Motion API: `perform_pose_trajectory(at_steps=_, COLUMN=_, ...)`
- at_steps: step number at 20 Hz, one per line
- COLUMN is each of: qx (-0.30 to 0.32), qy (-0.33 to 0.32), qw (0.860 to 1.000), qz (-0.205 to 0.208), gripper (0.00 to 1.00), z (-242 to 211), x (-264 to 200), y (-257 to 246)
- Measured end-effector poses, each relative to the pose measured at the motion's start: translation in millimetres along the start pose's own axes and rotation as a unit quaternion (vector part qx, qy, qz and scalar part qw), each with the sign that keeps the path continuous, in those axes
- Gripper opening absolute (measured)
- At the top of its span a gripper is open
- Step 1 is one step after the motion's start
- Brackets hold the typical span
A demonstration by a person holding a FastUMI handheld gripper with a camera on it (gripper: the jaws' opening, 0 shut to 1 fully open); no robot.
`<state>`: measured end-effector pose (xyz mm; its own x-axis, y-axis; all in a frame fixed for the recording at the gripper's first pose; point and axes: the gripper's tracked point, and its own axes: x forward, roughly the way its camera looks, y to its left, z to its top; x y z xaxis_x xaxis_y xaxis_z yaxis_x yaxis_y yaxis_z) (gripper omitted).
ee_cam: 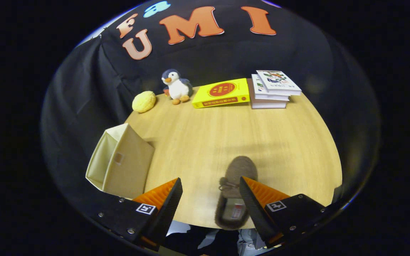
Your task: Open the storage box then place both shoes into the box .Put the left shoe in first, then the right shoe, with the right side of both shoes facing outward in a uniform manner.
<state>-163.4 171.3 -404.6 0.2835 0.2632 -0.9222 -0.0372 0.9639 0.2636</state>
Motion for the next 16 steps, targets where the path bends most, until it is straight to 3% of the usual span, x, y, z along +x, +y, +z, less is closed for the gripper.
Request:
perform_pose_trajectory(at_steps=3, qx=-0.024, qy=0.017, qw=0.999, qz=-0.023, gripper=0.94, z=-31.0, x=12.2, y=-31.1)
perform_pose_trajectory(at_steps=6, qx=-0.035, qy=0.033, qw=0.999, qz=-0.020, gripper=0.87, z=-56.5, x=29.7, y=-41.8)
perform_pose_trajectory(at_steps=10, qx=-0.039, qy=0.038, qw=0.998, qz=-0.035, gripper=0.72, z=-71.8, x=63.9, y=-55.7)
perform_pose_trajectory(at_steps=14, qx=-0.045, qy=0.013, qw=0.995, qz=-0.084, gripper=0.55, z=-61.6, x=93.0, y=-74.6)
perform_pose_trajectory(at_steps=16, qx=-0.032, qy=0.008, qw=0.996, qz=-0.088, gripper=0.35, z=-61.0, x=98.1, y=-71.8)
